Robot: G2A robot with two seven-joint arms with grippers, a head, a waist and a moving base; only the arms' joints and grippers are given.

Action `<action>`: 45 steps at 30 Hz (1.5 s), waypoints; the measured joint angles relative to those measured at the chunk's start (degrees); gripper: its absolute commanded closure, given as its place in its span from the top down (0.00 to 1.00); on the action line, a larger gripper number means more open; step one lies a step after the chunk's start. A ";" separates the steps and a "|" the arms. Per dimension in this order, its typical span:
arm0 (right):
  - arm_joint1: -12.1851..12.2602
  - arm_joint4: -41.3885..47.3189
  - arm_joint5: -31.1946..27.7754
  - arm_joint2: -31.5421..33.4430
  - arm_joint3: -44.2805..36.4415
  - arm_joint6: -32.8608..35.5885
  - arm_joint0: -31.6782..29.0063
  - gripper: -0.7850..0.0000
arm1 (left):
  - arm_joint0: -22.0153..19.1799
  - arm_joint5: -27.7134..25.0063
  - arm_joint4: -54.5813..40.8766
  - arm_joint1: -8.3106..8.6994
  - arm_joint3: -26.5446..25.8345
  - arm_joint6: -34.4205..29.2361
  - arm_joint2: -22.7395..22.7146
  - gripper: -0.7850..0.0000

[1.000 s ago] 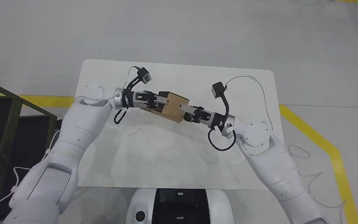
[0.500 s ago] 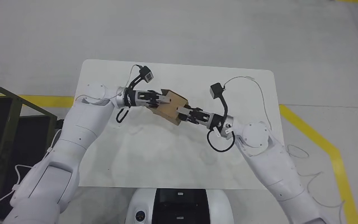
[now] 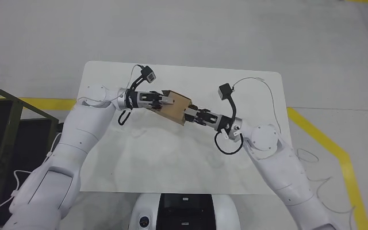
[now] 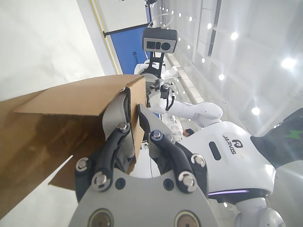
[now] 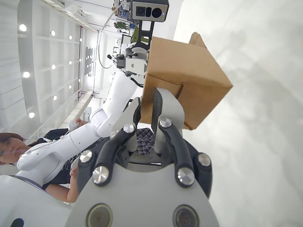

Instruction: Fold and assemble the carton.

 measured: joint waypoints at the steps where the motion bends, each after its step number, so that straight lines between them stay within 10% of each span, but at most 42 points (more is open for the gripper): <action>1: 0.07 0.00 -0.01 0.33 -0.27 -0.03 -0.22 1.00 | -0.02 -0.08 0.06 0.08 0.21 0.08 -0.23 0.00; 16: 0.93 3.49 -5.53 4.47 -3.16 2.25 -3.42 1.00 | 1.36 6.19 -15.29 0.32 1.27 -6.14 -4.49 0.00; 30: 1.23 8.20 -11.93 6.68 -4.81 3.28 -4.76 1.00 | 0.56 13.13 -32.21 2.74 -4.58 -6.08 1.70 0.00; 45: 1.14 6.96 -10.86 5.98 -5.24 3.43 -2.74 1.00 | -6.76 6.80 -22.99 3.64 4.01 -6.08 9.00 0.00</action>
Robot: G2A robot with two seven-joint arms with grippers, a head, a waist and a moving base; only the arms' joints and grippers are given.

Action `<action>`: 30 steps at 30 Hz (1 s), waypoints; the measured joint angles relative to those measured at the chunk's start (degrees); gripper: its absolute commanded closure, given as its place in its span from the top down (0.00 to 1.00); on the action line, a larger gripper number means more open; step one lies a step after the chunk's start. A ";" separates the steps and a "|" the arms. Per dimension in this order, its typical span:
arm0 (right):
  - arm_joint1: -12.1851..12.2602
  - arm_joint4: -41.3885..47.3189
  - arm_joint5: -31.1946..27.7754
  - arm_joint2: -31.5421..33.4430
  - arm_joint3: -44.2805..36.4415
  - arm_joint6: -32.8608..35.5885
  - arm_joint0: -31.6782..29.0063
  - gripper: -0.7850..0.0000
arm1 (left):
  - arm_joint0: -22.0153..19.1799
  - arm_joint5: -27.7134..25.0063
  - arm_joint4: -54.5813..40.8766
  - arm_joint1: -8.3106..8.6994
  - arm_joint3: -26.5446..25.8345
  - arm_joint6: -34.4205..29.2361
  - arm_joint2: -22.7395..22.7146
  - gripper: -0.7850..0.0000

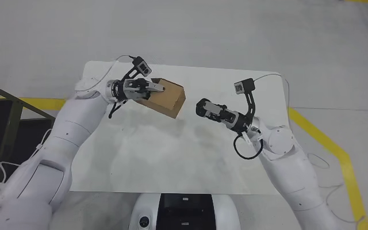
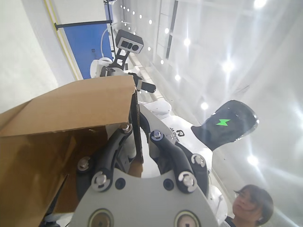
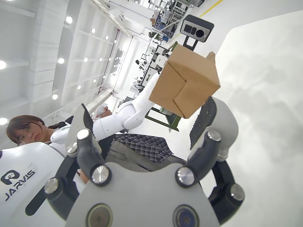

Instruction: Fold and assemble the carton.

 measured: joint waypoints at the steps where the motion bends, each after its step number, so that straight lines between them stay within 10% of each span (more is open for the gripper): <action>1: 0.03 -1.06 0.05 -0.13 -0.38 0.39 0.44 1.00 | -0.93 -0.76 2.02 -0.31 1.10 0.10 0.53 0.00; 16: 0.32 -24.04 -16.74 -1.52 1.78 -1.88 3.82 1.00 | -8.13 -0.46 30.53 -3.81 0.03 12.54 8.66 0.00; 30: 1.30 -30.37 -16.35 0.66 3.48 -4.33 2.10 1.00 | -9.96 9.29 57.57 -6.10 -7.64 21.31 17.01 0.00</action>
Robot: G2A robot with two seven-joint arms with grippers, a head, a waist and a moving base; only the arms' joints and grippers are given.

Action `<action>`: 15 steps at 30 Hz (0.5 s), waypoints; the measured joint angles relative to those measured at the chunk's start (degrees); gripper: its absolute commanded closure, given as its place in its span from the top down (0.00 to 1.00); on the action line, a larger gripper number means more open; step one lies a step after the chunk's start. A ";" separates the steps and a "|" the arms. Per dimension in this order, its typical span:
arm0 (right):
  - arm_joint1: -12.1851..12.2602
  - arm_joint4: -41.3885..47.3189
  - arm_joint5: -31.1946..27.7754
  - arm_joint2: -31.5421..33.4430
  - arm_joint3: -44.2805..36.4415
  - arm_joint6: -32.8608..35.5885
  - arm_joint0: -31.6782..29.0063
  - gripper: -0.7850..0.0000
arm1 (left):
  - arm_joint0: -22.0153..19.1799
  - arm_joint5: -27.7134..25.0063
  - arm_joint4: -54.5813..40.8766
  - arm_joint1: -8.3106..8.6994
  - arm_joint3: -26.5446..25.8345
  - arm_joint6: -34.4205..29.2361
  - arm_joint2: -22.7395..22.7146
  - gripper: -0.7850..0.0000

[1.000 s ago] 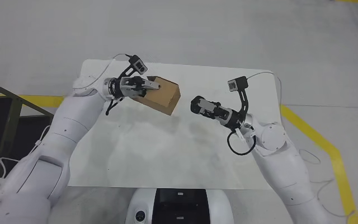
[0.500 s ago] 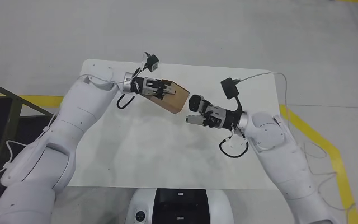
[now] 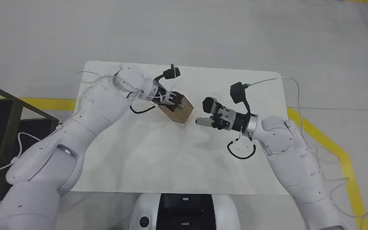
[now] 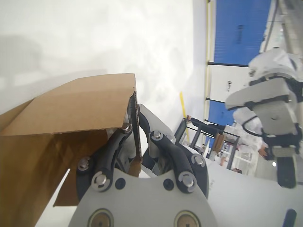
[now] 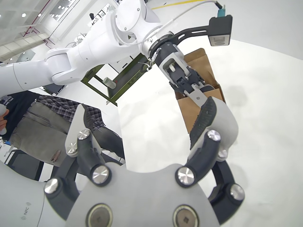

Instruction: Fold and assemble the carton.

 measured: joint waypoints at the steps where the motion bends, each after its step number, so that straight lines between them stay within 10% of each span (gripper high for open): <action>1: 0.12 -0.08 0.18 0.27 -0.21 -0.11 -0.49 1.00 | -0.08 0.98 2.02 -0.27 -0.36 0.69 0.75 0.00; 8: 0.80 -0.47 1.05 1.93 -1.99 -0.74 -3.22 1.00 | -0.24 5.24 13.01 -1.61 -3.43 4.73 4.15 0.06; 9: 0.88 -0.47 1.13 2.12 -2.25 -0.79 -3.56 1.00 | -0.14 5.34 13.53 -1.75 -3.85 4.81 4.36 0.24; 11: 1.06 -0.41 1.32 2.48 -2.84 -0.91 -4.29 1.00 | 0.22 5.27 14.04 -2.05 -4.53 4.87 4.56 1.00; 15: 1.31 -0.33 1.61 2.75 -3.61 -1.04 -5.34 1.00 | 0.87 4.65 11.60 -2.48 -4.14 4.43 3.72 1.00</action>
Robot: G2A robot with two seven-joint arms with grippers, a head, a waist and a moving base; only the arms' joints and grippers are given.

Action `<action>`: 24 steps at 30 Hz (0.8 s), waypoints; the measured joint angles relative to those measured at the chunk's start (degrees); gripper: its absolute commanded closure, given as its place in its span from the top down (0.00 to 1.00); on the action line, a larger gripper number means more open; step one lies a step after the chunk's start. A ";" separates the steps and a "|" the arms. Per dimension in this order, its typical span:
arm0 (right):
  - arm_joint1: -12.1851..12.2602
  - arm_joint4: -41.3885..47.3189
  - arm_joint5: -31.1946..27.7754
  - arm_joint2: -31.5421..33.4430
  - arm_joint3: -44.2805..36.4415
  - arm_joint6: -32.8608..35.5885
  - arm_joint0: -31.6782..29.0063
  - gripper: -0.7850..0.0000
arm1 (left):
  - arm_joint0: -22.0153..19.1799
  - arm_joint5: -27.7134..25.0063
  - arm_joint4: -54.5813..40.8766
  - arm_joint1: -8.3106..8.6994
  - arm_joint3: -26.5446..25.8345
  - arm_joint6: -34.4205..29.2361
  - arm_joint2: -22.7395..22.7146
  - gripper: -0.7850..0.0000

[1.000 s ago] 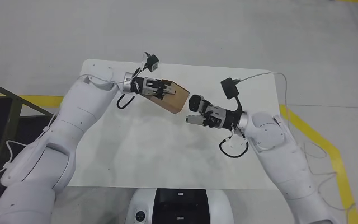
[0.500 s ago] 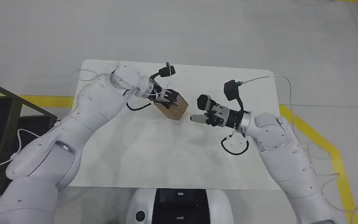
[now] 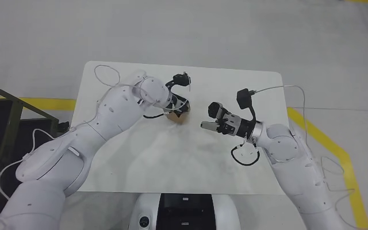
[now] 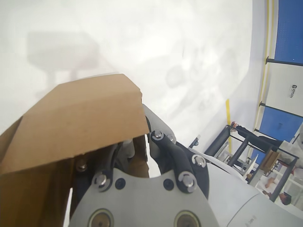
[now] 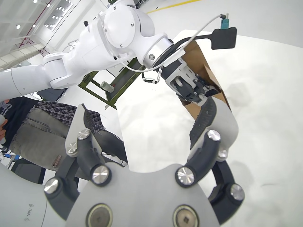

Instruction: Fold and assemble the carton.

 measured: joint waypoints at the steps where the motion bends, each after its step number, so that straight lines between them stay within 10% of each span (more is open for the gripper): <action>1: 0.05 0.01 0.06 -0.02 -0.13 -0.05 -0.18 1.00 | 0.09 -0.42 -0.74 -0.06 0.30 0.07 -0.48 1.00; 24: 0.73 2.78 -0.22 -0.69 -0.82 -1.02 -0.67 1.00 | 10.83 -12.41 -27.58 5.69 -9.39 -5.51 -23.14 1.00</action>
